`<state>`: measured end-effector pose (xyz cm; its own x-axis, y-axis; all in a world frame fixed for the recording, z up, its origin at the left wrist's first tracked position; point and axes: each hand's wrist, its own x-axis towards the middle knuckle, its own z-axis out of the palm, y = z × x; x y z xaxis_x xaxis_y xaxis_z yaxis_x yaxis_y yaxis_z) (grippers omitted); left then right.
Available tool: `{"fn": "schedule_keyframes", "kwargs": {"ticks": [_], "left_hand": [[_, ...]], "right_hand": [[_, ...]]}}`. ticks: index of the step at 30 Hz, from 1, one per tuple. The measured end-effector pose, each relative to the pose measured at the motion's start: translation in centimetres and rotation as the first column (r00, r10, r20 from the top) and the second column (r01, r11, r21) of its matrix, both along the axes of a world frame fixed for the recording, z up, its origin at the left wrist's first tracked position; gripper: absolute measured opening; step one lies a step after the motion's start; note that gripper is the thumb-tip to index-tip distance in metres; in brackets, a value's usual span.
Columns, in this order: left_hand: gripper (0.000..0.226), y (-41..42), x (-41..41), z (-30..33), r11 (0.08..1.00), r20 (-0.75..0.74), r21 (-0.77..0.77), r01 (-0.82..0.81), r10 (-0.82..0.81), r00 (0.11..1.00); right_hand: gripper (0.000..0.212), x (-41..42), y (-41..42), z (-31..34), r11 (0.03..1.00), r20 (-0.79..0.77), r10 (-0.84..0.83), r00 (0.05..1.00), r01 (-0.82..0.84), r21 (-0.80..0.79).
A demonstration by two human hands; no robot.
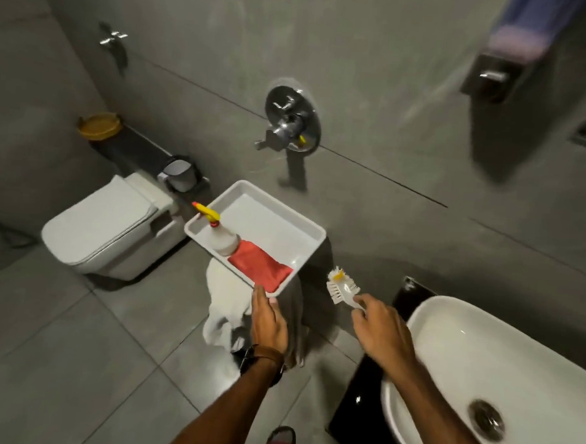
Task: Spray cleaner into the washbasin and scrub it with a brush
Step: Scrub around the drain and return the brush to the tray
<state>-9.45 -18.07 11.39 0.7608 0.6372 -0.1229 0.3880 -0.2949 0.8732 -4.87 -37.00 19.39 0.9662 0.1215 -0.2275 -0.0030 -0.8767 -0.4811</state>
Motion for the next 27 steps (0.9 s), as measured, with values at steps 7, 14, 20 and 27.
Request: {"fn": "schedule_keyframes", "kwargs": {"ticks": [7,14,20,27], "left_hand": [[0.052,6.5,5.3,-4.7,0.982,-0.056,-0.063,-0.175,0.172,0.983],[0.054,10.3,10.1,-9.5,0.975,-0.116,-0.019,-0.219,0.216,0.97],[0.057,11.7,12.3,-12.5,0.982,-0.134,0.033,-0.184,0.187,0.973],[0.063,11.5,12.9,-14.3,0.987,-0.158,0.051,-0.155,0.161,0.974]], "right_hand": [[0.034,9.6,9.6,-6.6,0.978,-0.109,0.208,0.972,-0.208,0.014],[0.042,17.5,16.5,-14.3,0.932,-0.147,0.346,0.927,-0.358,-0.057],[0.038,20.7,19.8,-19.3,0.892,-0.108,0.389,0.915,-0.403,-0.203],[0.053,21.9,20.2,-21.4,0.828,-0.095,0.44,0.893,-0.444,-0.343]]}}
